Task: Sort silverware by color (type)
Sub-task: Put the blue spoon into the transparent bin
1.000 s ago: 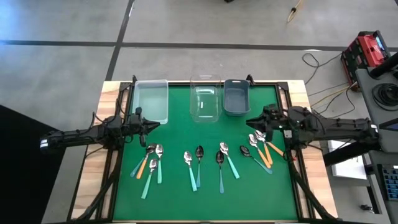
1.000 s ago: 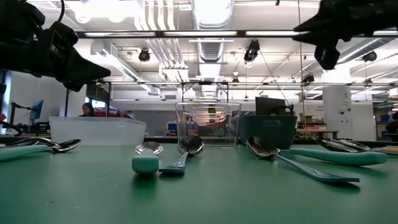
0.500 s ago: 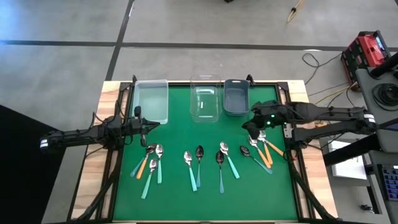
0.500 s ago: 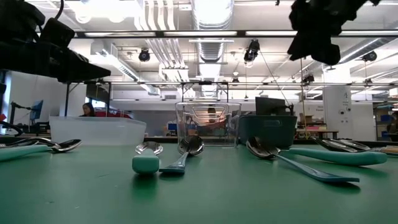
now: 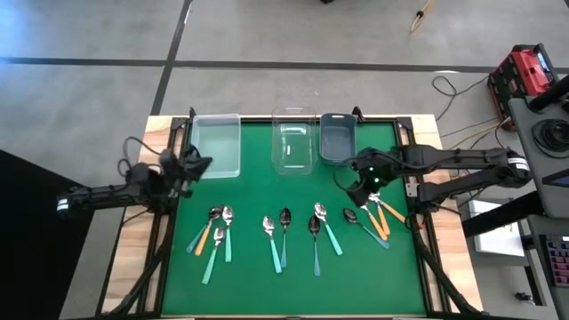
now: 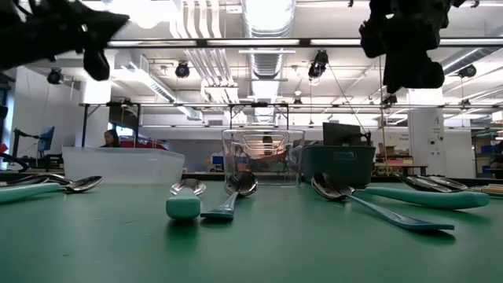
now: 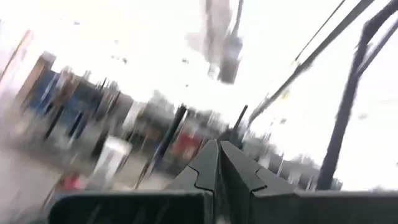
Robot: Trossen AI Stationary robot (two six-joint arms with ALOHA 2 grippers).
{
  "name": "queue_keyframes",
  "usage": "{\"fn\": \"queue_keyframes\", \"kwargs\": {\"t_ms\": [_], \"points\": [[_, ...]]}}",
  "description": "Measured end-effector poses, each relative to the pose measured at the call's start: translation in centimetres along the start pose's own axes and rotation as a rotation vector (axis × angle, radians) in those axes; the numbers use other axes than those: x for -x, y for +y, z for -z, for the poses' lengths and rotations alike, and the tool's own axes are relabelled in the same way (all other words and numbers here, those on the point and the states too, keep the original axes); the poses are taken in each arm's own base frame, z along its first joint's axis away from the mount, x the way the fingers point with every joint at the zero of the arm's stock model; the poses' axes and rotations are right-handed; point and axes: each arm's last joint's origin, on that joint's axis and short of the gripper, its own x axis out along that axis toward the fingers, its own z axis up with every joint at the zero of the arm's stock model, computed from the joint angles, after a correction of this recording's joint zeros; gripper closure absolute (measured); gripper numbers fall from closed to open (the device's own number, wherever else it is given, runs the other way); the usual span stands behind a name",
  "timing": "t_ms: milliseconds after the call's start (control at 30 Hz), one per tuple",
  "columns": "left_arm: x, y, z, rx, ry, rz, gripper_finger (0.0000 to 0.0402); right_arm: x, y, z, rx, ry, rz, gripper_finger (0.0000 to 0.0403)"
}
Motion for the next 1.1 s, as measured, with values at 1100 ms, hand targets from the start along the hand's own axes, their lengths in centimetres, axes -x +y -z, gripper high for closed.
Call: {"fn": "queue_keyframes", "kwargs": {"t_ms": [1100], "points": [[-10.6, -2.3, -3.0, -0.602, 0.485, -0.014, 0.0401, -6.9, 3.2, 1.5, -0.035, 0.177, 0.045, 0.0335]]}}
